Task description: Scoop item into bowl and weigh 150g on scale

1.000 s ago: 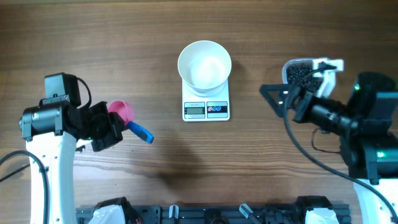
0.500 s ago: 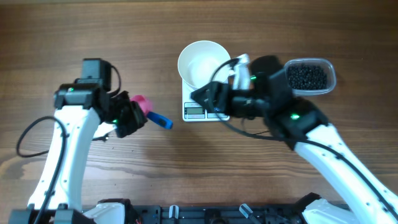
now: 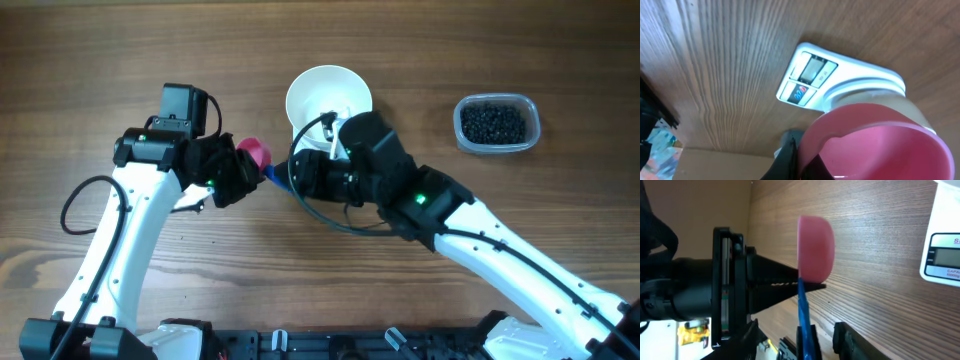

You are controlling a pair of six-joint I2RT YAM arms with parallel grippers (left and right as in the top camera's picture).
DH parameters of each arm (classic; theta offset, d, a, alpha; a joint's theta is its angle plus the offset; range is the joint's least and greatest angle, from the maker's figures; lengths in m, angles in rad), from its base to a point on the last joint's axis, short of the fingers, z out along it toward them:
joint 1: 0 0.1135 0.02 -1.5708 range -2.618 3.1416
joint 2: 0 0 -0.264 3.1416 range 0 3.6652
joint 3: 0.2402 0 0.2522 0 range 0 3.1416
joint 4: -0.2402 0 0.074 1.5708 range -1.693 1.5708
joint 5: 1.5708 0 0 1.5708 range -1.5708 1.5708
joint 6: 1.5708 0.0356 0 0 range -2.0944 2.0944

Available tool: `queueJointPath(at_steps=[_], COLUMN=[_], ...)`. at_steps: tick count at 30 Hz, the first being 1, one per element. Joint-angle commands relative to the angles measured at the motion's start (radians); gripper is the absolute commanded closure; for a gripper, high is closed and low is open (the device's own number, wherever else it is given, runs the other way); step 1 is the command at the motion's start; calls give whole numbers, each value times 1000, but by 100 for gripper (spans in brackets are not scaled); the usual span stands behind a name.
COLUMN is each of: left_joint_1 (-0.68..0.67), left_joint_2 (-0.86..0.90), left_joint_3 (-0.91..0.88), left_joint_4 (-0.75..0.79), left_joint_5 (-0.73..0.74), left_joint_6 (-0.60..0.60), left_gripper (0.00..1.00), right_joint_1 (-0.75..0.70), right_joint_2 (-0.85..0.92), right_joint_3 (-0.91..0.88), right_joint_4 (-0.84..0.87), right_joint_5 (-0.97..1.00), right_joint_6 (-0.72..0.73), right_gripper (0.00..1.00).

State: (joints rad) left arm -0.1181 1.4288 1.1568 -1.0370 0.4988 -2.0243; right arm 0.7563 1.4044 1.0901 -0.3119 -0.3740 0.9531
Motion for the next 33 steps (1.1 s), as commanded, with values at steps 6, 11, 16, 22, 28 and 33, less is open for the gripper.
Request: queueJointPath(at_steps=[6, 11, 16, 22, 28, 33], left_joint_1=[-5, -5, -5, -5, -5, -5], left_joint_2=[2, 2, 2, 2, 2, 2], left_joint_3=[3, 3, 3, 3, 3, 3], left_joint_4=[77, 76, 76, 76, 76, 76], left_joint_5=[62, 62, 62, 62, 62, 62], left_joint_6=[-157, -157, -157, -157, -157, -157], left_gripper=[96, 96, 96, 96, 96, 96], right_joint_1=[63, 64, 64, 64, 64, 60], right_joint_2=[29, 83, 86, 86, 86, 86], right_joint_3=[16, 16, 16, 16, 16, 16], right_joint_4=[17, 43, 72, 73, 84, 93], right_joint_5=[177, 195, 195, 195, 195, 203], right_joint_6=[102, 163, 173, 173, 172, 172], right_gripper=[54, 66, 69, 77, 85, 86])
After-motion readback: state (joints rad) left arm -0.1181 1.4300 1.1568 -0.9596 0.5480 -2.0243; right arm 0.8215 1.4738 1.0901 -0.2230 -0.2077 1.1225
